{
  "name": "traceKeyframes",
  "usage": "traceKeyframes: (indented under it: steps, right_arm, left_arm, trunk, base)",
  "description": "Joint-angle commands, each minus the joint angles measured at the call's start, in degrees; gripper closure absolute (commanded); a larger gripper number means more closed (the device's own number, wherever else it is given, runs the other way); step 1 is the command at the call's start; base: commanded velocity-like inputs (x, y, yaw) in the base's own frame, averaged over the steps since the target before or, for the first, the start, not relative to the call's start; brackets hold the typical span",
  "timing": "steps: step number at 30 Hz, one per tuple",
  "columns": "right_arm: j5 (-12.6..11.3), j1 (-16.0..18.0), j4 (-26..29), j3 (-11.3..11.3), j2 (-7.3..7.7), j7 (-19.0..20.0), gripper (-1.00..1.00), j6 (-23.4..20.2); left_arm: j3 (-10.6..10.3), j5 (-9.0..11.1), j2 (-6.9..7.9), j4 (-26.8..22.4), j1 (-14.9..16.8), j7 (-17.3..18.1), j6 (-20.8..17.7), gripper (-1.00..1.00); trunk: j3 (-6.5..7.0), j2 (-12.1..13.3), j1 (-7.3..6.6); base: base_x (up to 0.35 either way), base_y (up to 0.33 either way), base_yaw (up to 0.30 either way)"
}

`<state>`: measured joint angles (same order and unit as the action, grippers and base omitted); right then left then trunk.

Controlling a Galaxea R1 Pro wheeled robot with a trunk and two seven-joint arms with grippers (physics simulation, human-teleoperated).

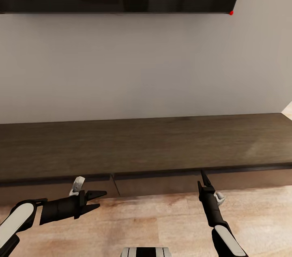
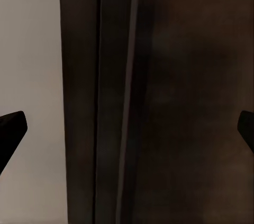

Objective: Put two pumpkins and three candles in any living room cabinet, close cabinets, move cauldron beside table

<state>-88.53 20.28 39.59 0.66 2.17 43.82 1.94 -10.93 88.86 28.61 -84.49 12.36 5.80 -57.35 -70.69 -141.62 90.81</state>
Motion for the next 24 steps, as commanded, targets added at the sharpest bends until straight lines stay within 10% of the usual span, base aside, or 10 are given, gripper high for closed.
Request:
traceKeyframes:
  steps: [1,24]
  right_arm:
    - [-0.3,0.0,0.0,-0.1,0.02,0.2,-1.00,0.2]
    - [-0.3,0.0,0.0,-0.1,0.02,0.1,-1.00,0.2]
  left_arm:
    - [-0.1,-0.5,0.04,0.0,0.0,0.6,0.0,-1.00]
    - [-0.3,-0.5,0.04,0.0,0.0,0.6,0.0,-1.00]
  trunk:
    - [-0.04,0.0,-0.01]
    - [-0.04,0.0,-0.01]
  base:
    - [0.000,0.000,0.000]
    - [0.036,0.000,0.000]
